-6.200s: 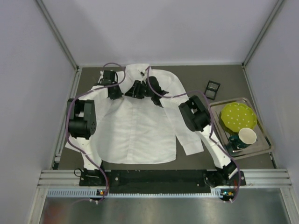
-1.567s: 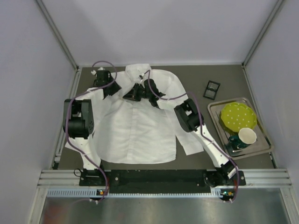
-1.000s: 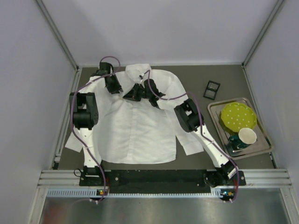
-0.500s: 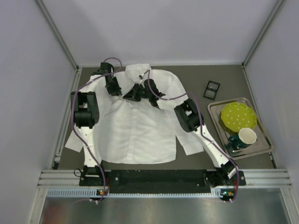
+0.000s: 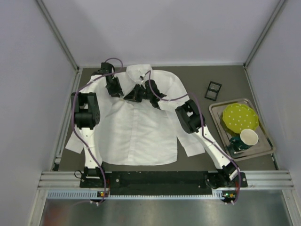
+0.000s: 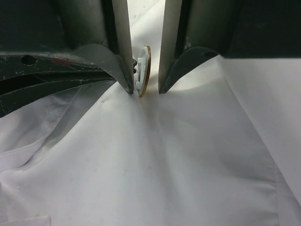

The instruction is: Remove the brooch from the garment

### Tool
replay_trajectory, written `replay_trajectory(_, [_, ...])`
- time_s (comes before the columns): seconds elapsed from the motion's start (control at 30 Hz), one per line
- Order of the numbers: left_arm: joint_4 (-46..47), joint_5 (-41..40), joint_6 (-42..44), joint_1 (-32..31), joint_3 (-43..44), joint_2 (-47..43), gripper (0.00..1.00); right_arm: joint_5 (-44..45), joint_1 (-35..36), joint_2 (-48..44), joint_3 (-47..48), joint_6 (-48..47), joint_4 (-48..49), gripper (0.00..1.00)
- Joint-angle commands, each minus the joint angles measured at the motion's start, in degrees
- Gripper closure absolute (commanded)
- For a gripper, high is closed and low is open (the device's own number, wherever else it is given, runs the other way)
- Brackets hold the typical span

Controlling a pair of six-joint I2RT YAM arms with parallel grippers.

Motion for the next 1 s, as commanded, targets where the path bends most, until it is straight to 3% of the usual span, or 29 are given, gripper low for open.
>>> replay_trajectory(0.0, [-0.04,1.66,0.49,-0.07,-1.15,-1.78,0.71,-0.19,0.0,1.73,1.92,-1.16,-0.62,0.93])
replay_trajectory(0.13, [0.05,0.88,0.14,-0.07,-1.59,-2.47,0.78,-0.19,-0.09,1.73,1.83,-1.07,-0.71,0.93])
replay_trajectory(0.43, [0.49,0.35,0.49,0.02,-2.82,-5.38,0.78,-0.28,0.0,2.08,2.27,-0.98,-0.71,0.93])
replay_trajectory(0.6, [1.62,-0.09,0.14,0.46,-4.31,-7.13,0.63,-0.37,-0.09,2.0,2.36,-1.07,-0.8,0.93])
replay_trajectory(0.97, [0.84,-0.09,0.66,0.55,-3.26,-5.3,0.71,-0.37,0.0,2.17,2.53,-1.07,-0.71,0.93])
